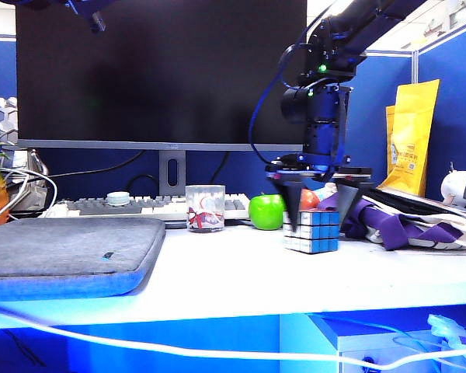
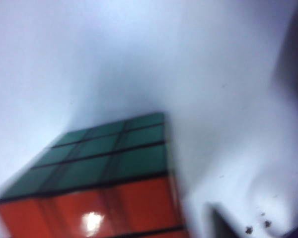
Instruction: Rotate the Rubik's Cube so that its red face is facing towards you.
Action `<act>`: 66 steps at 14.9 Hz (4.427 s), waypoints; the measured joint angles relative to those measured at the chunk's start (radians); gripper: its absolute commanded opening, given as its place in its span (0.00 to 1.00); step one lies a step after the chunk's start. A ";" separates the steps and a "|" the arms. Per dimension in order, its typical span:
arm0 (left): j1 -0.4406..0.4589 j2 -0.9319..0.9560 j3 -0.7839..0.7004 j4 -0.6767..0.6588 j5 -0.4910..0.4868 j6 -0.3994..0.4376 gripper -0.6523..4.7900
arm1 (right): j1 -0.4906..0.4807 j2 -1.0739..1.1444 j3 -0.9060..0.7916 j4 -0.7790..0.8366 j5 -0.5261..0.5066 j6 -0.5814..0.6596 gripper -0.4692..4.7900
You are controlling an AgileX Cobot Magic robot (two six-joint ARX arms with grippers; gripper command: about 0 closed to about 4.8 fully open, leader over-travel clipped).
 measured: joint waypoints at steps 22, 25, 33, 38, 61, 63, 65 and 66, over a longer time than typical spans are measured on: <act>0.016 0.000 0.000 -0.066 0.136 0.128 0.11 | 0.045 -0.288 -0.151 0.492 -0.006 0.060 0.08; 0.029 0.000 0.000 -0.066 0.153 0.148 0.11 | 0.050 -0.266 -0.397 0.570 -0.053 0.113 0.08; 0.055 0.001 -0.116 -0.070 0.169 0.231 0.11 | 0.108 -0.267 -0.771 1.255 -0.053 0.155 0.08; 0.056 0.001 -0.115 -0.070 0.175 0.234 0.11 | 0.106 -0.279 -0.942 1.517 -0.045 0.156 0.33; -0.020 0.001 -0.114 -0.070 0.176 0.218 0.11 | 0.043 -0.179 -0.258 0.430 -0.214 0.106 1.00; -0.024 0.001 -0.114 -0.070 0.176 0.218 0.11 | 0.044 -0.149 -0.251 0.417 -0.214 0.085 1.00; -0.023 0.001 -0.114 -0.070 0.176 0.218 0.11 | 0.053 -0.127 -0.246 0.428 -0.220 0.080 1.00; -0.023 0.001 -0.114 -0.070 0.176 0.218 0.11 | 0.069 -0.125 -0.240 0.449 -0.219 0.077 1.00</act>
